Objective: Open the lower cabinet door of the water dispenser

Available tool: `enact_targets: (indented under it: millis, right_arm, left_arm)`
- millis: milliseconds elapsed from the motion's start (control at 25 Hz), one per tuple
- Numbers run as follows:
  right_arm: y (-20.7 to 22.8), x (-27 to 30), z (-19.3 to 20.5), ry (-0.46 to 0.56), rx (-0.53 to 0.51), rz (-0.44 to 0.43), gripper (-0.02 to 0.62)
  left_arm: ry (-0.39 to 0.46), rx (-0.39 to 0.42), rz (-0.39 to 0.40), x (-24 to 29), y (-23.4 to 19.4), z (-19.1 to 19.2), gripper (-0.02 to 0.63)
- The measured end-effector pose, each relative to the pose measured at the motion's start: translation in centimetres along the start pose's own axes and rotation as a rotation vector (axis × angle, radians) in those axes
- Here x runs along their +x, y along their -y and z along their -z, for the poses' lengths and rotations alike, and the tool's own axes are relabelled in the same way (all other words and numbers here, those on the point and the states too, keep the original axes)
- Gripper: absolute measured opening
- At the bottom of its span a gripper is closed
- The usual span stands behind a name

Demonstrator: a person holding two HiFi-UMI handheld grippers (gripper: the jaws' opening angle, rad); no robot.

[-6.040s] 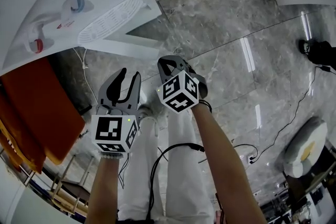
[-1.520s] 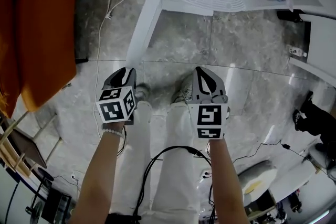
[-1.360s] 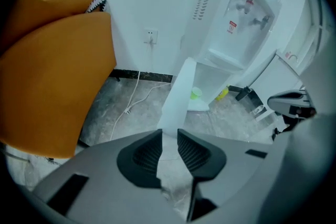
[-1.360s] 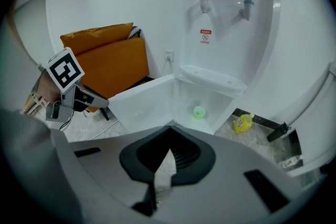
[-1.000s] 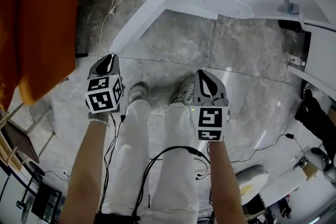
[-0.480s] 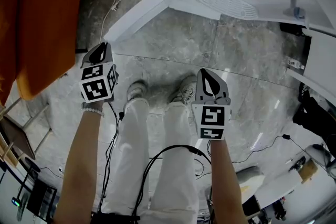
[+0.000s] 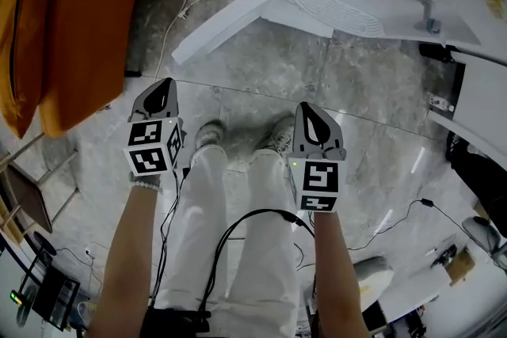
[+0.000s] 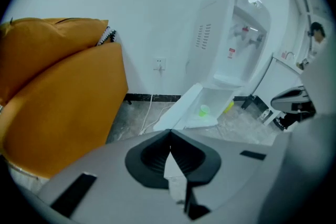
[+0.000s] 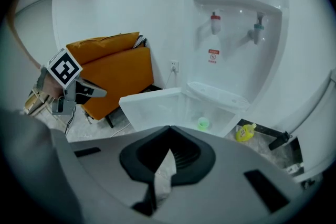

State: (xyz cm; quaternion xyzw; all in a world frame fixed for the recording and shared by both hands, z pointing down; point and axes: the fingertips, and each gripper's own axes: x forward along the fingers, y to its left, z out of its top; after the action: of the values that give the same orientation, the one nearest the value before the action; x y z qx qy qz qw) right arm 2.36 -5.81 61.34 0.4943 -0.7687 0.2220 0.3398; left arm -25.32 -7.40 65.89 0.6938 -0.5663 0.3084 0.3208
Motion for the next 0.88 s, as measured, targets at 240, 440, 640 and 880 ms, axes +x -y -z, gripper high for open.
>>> enact_targets:
  millis: [240,440,640,880]
  right_arm:
    - [-1.5,-3.1,-4.6,0.054,-0.021,-0.027,0.005]
    - [-2.1,-6.2,-8.8,0.110,-0.042,-0.028,0.005]
    - [-2.8,-9.8,-12.3,0.156,0.001,-0.027,0.005]
    - [-3.9,-14.4,-17.3,0.231,-0.029,-0.040,0.005]
  left_arm:
    - [0.065,0.033,0.083,-5.6,2.6,-3.5,0.012]
    - [0.144,0.084,0.162,-10.0,4.9,-8.3,0.013]
    - [0.221,0.177,0.207,-14.9,6.3,-12.7,0.012]
    - [0.303,0.227,0.217,-21.4,6.9,-17.3,0.014]
